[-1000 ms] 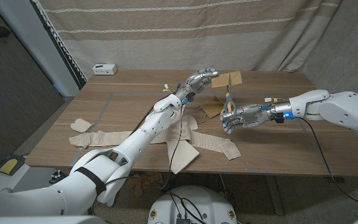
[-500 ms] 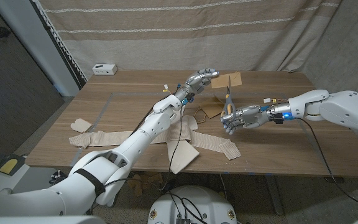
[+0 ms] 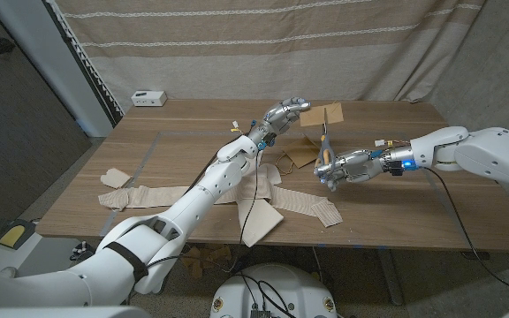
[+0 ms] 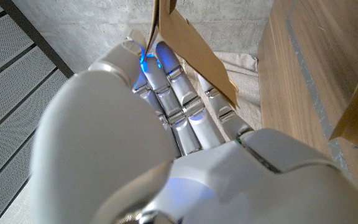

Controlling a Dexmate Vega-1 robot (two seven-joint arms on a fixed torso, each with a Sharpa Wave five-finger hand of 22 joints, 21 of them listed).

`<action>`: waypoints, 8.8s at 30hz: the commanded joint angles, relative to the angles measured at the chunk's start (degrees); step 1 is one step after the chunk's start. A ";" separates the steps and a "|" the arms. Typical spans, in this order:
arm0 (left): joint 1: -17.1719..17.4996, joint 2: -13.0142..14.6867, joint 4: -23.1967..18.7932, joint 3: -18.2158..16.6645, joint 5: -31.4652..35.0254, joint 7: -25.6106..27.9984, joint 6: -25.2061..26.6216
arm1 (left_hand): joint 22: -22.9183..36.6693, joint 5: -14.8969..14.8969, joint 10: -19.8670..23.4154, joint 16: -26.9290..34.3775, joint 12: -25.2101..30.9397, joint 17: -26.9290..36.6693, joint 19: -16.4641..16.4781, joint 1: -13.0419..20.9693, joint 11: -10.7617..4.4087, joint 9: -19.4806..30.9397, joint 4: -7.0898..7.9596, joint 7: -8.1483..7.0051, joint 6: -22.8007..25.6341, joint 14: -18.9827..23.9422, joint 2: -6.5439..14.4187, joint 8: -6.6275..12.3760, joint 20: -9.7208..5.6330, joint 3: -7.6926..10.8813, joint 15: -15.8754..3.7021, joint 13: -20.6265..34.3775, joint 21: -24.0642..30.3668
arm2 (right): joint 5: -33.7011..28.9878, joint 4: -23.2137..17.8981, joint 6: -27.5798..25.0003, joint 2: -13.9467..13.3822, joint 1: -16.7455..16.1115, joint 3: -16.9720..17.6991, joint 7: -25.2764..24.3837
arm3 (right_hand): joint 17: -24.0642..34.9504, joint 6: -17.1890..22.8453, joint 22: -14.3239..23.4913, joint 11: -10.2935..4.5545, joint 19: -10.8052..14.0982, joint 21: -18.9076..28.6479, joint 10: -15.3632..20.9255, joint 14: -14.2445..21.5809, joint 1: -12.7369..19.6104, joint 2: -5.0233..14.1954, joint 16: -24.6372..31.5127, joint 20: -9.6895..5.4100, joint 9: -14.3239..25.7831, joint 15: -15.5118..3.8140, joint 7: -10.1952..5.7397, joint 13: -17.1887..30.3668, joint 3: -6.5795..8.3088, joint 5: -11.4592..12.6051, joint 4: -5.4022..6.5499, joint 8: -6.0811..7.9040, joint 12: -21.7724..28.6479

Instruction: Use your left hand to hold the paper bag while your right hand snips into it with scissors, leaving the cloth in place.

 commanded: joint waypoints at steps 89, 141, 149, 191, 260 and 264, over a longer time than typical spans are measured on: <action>2.43 1.20 -3.32 0.56 -0.91 0.04 -0.16 | -1.49 0.27 0.44 0.16 0.22 0.18 -1.87 0.36 -0.93 0.20 -0.07 0.57 0.93 0.11 0.46 0.02 -7.09 1.13 -0.31 0.00 3.54 | 3.51 -10.93 -10.34 -4.07 -3.46 4.27 -24.53 | 17.31 36.29 0.03 -12.56 11.64 8.36 36.67 22.15 -10.99 1.10 2.57 -6.97 35.50 -7.18 4.83 40.98 10.08 0.68 0.90 40.90 28.12; -4.15 -3.20 14.26 -5.15 -5.73 -16.53 -1.72 | -2.09 0.26 0.37 0.20 0.64 0.35 -2.98 0.27 -0.93 0.16 -0.09 0.40 1.15 0.13 0.39 0.01 -7.11 1.34 -0.30 0.52 4.73 | 3.16 -8.95 0.75 -3.96 -6.71 5.64 -14.98 | 13.65 23.63 -2.25 -11.95 11.23 -1.63 32.61 11.59 -30.76 -12.28 -6.52 -6.50 35.13 -7.38 5.25 22.25 -9.04 4.39 4.19 40.36 11.81; -5.02 -3.75 16.38 -6.26 -6.50 -18.06 -1.56 | -2.17 0.26 0.30 0.20 0.63 0.40 -3.21 0.16 -0.89 0.35 -0.07 0.22 1.03 0.12 0.39 0.07 -7.12 1.37 -0.30 0.52 4.96 | 4.54 -9.55 2.42 -5.07 -9.00 7.62 -15.49 | 13.54 21.72 -2.21 -11.38 11.00 -3.50 32.54 11.21 -31.54 -12.33 -8.89 -5.93 35.06 -7.39 5.63 18.81 -10.72 5.37 4.56 40.27 9.46; -7.77 -6.07 24.25 -11.04 -9.40 -25.19 -2.39 | -2.42 0.26 0.28 0.23 0.78 0.61 -4.13 -0.10 -0.89 0.26 -0.12 -0.03 0.99 0.17 0.33 -0.04 -7.18 1.57 -0.29 0.58 6.11 | 6.34 -12.27 2.91 -6.25 -11.66 9.75 -17.15 | 15.45 20.58 -2.00 -11.32 12.27 -8.41 32.52 12.25 -30.39 -10.64 -14.35 -5.31 35.01 -7.44 5.56 16.47 -15.00 7.24 4.13 40.26 8.08; 2.34 0.84 4.54 -9.74 -8.81 -15.79 -4.25 | -2.65 0.34 -1.87 0.12 1.87 1.09 -6.98 -1.39 -1.01 2.98 0.23 -3.13 -3.08 -0.69 0.68 0.41 -7.16 1.95 -0.31 3.59 7.42 | 4.64 -12.69 7.07 -7.56 -15.88 12.18 -19.90 | 16.15 19.38 -1.73 -10.48 13.12 -13.58 31.96 12.90 -31.54 -7.54 -19.87 -4.51 34.85 -7.17 5.87 15.62 -20.83 7.67 3.83 40.05 7.62; 2.87 1.40 3.37 -9.37 -8.90 -15.32 -4.16 | -2.73 0.41 -2.65 0.19 2.40 1.52 -7.52 -1.79 -1.07 4.54 0.29 -3.96 -3.75 -1.03 0.81 1.34 -7.01 2.09 -0.30 5.05 7.27 | 4.75 -12.61 7.49 -7.90 -16.89 12.72 -20.13 | 16.26 19.40 -1.72 -10.42 13.23 -13.79 31.98 12.97 -31.77 -7.19 -19.97 -4.50 34.85 -7.25 5.88 14.88 -21.06 7.66 3.88 40.03 7.14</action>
